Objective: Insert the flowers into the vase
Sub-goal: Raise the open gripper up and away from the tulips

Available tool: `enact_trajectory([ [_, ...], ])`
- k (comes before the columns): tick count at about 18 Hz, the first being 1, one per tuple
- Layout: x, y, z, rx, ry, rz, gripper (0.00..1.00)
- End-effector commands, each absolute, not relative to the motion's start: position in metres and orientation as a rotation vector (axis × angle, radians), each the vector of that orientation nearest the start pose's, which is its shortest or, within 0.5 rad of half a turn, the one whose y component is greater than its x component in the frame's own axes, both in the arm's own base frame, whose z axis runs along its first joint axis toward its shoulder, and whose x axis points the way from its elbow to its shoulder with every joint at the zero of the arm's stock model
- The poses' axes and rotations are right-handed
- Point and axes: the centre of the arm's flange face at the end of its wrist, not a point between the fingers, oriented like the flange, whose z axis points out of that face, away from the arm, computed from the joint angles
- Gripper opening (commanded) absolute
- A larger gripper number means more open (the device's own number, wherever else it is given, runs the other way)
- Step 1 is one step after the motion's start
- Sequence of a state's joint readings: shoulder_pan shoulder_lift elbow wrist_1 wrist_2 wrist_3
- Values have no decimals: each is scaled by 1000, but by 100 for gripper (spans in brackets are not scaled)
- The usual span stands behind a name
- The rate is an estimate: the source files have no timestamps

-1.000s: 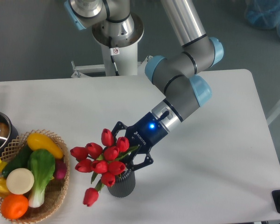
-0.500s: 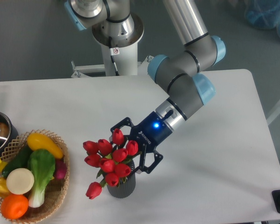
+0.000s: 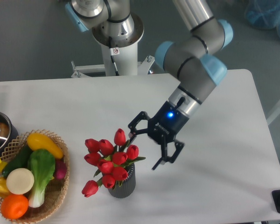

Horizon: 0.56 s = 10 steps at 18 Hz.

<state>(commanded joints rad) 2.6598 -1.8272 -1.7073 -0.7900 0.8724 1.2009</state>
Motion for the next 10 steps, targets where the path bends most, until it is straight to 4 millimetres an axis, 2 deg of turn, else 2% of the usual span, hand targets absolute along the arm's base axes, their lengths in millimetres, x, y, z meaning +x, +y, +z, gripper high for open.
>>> enact_trajectory([
  [2, -439, 432, 406, -2370, 371, 181, 100],
  [4, -444, 413, 420, -2451, 348, 278, 100],
  [6, -441, 401, 414, -2547, 340, 332, 100],
  [10, -432, 386, 424, -2681, 321, 452, 100],
])
